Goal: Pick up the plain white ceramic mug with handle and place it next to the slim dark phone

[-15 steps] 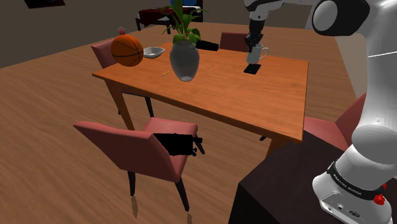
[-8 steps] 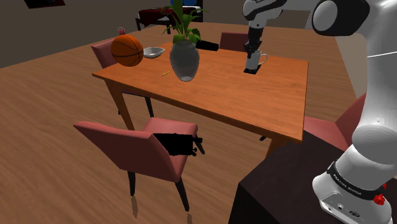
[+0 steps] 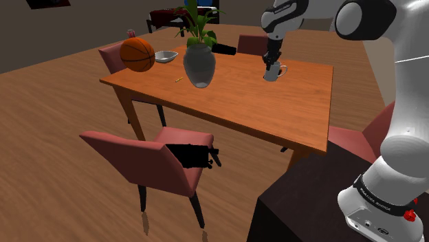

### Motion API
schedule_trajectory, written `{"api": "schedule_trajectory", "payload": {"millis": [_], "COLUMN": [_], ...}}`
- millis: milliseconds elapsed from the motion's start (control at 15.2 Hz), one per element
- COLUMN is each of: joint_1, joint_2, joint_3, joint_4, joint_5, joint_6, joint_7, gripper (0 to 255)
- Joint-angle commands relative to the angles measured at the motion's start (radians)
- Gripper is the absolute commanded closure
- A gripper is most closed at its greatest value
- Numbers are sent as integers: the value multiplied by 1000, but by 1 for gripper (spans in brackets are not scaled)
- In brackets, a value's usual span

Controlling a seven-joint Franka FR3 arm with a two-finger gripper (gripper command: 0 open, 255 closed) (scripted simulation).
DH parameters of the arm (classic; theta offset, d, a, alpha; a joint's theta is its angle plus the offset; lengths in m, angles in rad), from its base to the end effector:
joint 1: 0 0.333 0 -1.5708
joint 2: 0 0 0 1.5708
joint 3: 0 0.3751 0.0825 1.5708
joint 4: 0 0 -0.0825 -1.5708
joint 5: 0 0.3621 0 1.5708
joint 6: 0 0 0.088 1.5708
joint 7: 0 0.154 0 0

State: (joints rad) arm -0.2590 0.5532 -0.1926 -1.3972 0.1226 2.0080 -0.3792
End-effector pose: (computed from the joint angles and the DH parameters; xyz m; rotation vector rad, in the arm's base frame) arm 0.6743 -0.2818 0.4077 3.1212 -0.1391 0.1054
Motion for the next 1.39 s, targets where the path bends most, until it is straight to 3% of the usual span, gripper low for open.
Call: {"api": "schedule_trajectory", "payload": {"millis": [0,660,726,1056,1320], "joint_1": [0,0,0,0,1], "joint_2": [10,18,18,18,-25], "joint_3": [1,3,3,3,-3], "joint_4": [-13,-30,-30,-30,30], "joint_5": [2,4,4,4,-5], "joint_6": [23,48,48,48,-54], "joint_7": [-1,-2,-2,-2,4], "gripper": [255,255,0,0,0]}}
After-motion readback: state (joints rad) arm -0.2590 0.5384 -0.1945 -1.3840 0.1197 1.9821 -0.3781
